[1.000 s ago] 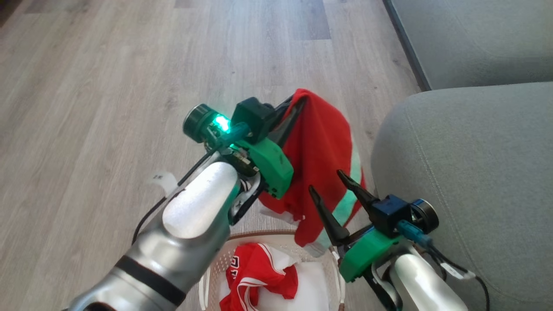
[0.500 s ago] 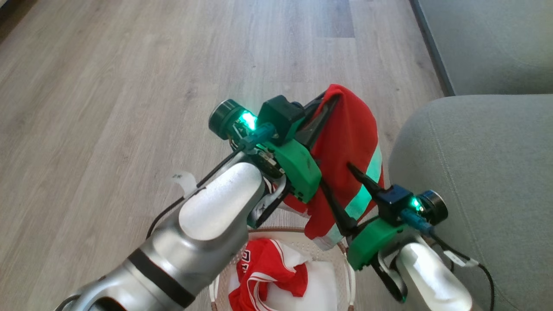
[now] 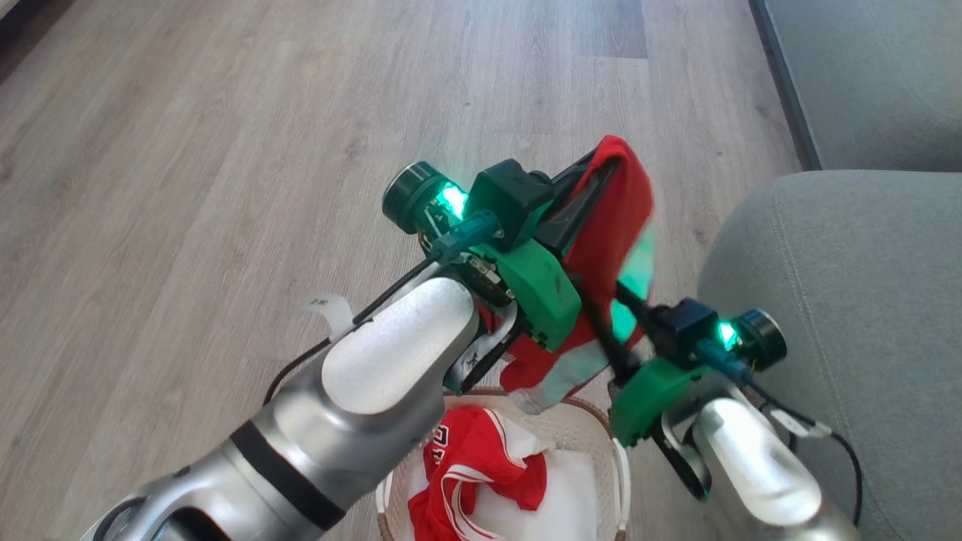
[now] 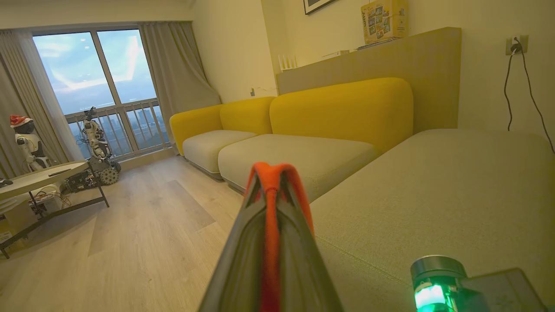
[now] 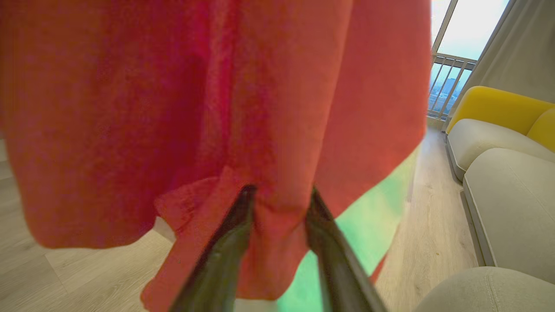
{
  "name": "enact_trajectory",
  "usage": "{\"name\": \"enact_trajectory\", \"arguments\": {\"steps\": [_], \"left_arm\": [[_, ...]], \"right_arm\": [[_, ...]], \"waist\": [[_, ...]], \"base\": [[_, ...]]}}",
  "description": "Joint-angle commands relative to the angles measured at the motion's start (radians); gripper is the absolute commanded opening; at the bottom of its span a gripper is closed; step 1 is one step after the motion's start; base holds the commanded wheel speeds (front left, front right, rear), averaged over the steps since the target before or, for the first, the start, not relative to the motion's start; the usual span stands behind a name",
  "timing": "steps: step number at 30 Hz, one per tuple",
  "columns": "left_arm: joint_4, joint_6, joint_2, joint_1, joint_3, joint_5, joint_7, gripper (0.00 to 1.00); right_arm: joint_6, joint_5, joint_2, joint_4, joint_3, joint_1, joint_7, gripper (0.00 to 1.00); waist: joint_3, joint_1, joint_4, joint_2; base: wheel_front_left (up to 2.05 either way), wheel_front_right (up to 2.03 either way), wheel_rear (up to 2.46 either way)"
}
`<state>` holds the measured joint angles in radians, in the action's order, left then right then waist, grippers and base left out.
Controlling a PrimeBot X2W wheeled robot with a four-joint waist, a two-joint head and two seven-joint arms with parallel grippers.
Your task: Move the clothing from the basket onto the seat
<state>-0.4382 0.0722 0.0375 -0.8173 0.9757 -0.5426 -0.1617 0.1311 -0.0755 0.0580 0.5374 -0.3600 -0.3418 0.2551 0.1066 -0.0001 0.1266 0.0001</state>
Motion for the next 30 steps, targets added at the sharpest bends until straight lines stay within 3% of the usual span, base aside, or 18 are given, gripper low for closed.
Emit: {"name": "enact_trajectory", "arguments": {"steps": [1,11,12,14,15,16,26,30], "left_arm": [[0.023,0.012,0.013,-0.073,-0.032,-0.007,-0.010,0.00],[-0.055,0.023,0.036,-0.039,-0.057,-0.037,-0.035,0.00],[-0.062,0.025,0.039,-0.032,-0.062,-0.041,-0.040,0.11],[-0.075,0.029,0.048,-0.019,-0.071,-0.048,-0.051,0.60],[-0.081,0.030,0.052,-0.011,-0.076,-0.052,-0.057,0.90],[-0.085,0.033,0.056,-0.004,-0.081,-0.054,-0.062,1.00],[-0.100,0.049,0.074,0.099,-0.108,-0.061,-0.095,1.00],[-0.091,0.053,0.081,0.161,-0.108,-0.050,-0.098,1.00]], "right_arm": [[0.000,-0.009,-0.008,-0.027,-0.014,-0.073,0.007,0.00],[0.000,-0.032,-0.008,-0.046,0.010,-0.066,0.007,0.00],[0.000,-0.033,-0.008,-0.053,0.016,-0.065,0.007,0.00],[0.000,-0.036,-0.008,-0.068,0.033,-0.063,0.007,0.00],[0.000,-0.035,-0.008,-0.075,0.044,-0.063,0.007,0.00],[0.000,-0.033,-0.008,-0.082,0.055,-0.065,0.007,0.00],[0.000,0.020,-0.008,-0.148,0.194,-0.071,0.007,0.00],[0.000,0.071,-0.008,-0.164,0.275,-0.051,0.007,0.00]], "waist": [[-0.002,0.0001,0.001,-0.0001],[-0.005,0.0001,-0.032,-0.0001],[-0.004,0.0001,-0.039,-0.0001],[-0.004,0.0001,-0.054,-0.0001],[-0.004,0.0001,-0.061,-0.0001],[-0.005,0.0001,-0.069,-0.0001],[-0.015,0.0001,-0.169,-0.0001],[-0.023,0.0001,-0.243,-0.0001]], "base": [[0.00,0.00,0.00],[0.00,0.00,0.00],[0.00,0.00,0.00],[0.00,0.00,0.00],[0.00,0.00,0.00],[0.00,0.00,0.00],[0.00,0.00,0.00],[0.00,0.00,0.00]]}}
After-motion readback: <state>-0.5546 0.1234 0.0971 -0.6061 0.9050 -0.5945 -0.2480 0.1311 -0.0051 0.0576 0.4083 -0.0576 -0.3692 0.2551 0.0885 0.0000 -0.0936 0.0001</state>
